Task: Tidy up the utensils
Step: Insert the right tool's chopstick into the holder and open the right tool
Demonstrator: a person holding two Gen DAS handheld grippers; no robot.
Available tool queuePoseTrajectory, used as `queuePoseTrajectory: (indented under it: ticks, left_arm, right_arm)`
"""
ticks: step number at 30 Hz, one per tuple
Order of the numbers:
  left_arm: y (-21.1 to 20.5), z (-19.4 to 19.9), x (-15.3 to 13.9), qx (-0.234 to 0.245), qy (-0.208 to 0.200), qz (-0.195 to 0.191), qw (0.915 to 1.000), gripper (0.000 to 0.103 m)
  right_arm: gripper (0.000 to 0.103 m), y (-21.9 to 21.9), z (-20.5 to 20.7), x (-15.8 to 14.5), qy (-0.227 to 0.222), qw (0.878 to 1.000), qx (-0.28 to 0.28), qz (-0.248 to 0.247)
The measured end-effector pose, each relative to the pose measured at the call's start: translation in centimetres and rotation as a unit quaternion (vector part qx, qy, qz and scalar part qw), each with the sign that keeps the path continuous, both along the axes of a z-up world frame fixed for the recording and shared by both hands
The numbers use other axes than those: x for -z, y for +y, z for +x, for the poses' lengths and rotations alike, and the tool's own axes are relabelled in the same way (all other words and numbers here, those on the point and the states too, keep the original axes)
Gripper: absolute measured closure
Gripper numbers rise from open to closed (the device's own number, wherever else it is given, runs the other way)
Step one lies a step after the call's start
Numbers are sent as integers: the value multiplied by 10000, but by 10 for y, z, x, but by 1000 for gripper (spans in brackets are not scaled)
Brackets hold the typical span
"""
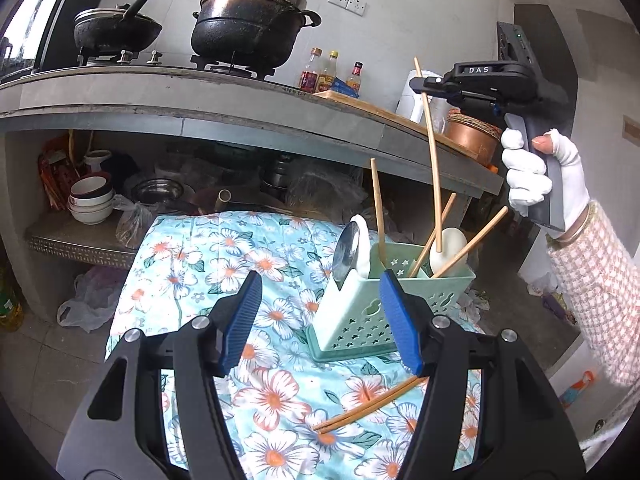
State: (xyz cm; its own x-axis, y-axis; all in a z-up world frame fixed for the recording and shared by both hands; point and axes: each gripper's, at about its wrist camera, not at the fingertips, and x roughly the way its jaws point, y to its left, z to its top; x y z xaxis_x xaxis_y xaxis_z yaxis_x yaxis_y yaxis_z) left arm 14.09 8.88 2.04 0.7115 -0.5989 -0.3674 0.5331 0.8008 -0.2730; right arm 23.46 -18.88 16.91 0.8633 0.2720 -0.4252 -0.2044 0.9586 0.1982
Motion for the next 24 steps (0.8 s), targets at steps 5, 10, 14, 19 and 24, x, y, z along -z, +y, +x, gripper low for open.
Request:
queuePoseTrajectory:
  ticks: [5,10,14,19,24]
  left_arm:
    - [0,5,2,-1,81,-3,10000,45]
    - [-1,3,2,21,102,-18,9999,45]
    - [-3,2,0,52,90,-14,9999,45]
    - [-7,-2,-1,113,69,46,9999,44]
    - [-11,-7,1,223,85,107,9997,39]
  right_arm:
    - [96,6,5,7,163,9993,71,-339]
    - [95,7,0,12,265,9983,43,-522]
    - [95,1,-9,7,226,9985,88,-494]
    - [86,-15,-39,-13,-107,9996,180,-209]
    - [77,-36,-92,-20,-418,9986,291,173]
